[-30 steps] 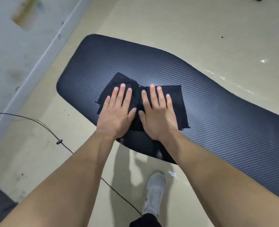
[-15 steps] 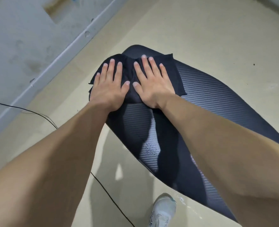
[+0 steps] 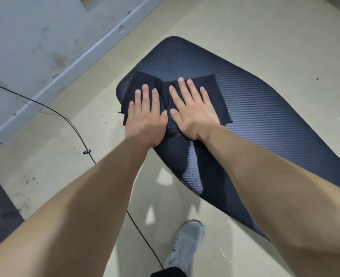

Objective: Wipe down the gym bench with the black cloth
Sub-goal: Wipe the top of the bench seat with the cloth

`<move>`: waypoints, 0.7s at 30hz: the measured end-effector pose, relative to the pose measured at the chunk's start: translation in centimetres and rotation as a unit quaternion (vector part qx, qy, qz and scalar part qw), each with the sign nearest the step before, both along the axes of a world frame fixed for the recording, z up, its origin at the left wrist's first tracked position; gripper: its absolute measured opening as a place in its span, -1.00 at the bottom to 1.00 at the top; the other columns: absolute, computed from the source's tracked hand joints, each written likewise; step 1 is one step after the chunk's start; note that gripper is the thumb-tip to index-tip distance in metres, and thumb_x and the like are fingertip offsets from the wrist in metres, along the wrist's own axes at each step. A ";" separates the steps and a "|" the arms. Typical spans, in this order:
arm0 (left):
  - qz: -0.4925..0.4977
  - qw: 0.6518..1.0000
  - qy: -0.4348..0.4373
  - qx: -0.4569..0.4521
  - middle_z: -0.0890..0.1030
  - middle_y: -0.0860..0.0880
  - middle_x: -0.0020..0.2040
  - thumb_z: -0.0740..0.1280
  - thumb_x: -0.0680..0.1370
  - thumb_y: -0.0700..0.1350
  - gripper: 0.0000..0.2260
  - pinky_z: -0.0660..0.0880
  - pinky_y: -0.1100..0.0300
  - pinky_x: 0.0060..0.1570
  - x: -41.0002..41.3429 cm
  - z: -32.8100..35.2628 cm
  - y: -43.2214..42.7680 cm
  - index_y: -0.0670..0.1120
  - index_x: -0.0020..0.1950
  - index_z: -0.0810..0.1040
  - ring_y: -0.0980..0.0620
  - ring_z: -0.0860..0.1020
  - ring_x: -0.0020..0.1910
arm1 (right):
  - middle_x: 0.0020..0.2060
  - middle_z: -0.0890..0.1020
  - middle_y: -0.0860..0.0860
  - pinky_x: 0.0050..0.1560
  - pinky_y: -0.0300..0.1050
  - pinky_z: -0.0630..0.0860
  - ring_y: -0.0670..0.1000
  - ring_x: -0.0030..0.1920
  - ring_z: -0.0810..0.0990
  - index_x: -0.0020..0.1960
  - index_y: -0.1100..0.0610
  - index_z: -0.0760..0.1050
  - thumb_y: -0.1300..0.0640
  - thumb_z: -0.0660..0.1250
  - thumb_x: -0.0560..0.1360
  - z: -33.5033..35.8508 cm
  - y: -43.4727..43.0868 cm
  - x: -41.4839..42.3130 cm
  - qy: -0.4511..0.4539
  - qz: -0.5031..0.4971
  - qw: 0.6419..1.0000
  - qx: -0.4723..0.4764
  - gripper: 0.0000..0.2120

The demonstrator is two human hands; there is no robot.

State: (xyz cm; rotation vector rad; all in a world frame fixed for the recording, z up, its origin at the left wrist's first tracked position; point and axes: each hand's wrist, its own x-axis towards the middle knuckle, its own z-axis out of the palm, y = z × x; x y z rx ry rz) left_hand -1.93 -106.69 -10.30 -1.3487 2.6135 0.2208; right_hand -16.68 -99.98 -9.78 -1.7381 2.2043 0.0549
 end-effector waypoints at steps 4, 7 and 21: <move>0.021 1.000 0.005 0.007 -0.14 -0.18 0.62 -0.05 0.65 0.10 -0.40 -0.04 -0.12 0.52 1.3 -0.1 7.1 -0.14 0.61 -0.12 -0.19 -0.12 0.59 | 0.59 -0.26 0.02 0.55 0.12 -0.24 0.05 0.58 -0.29 0.61 -0.03 -0.25 -0.17 -0.17 0.64 0.2 6.2 0.5 -0.002 0.022 1.000 0.008 -0.40; 0.031 0.999 0.004 0.006 -0.15 -0.19 0.61 -0.07 0.65 0.11 -0.39 -0.04 -0.10 0.53 1.2 0.0 12.9 -0.14 0.61 -0.13 -0.19 -0.13 0.59 | 0.59 -0.26 0.01 0.55 0.12 -0.24 0.04 0.58 -0.30 0.60 -0.04 -0.27 -0.18 -0.18 0.63 0.4 11.9 0.3 0.000 0.028 1.000 0.014 -0.40; 0.042 0.995 0.077 0.037 -0.04 -0.21 0.61 -0.01 0.64 0.09 -0.40 0.04 -0.12 0.52 -4.6 -0.1 39.6 -0.17 0.61 0.03 -0.21 -0.04 0.59 | 0.59 -0.26 0.01 0.56 0.12 -0.22 0.03 0.58 -0.30 0.60 -0.04 -0.25 -0.14 -0.17 0.64 1.1 38.6 -4.4 0.008 -0.007 0.999 0.037 -0.41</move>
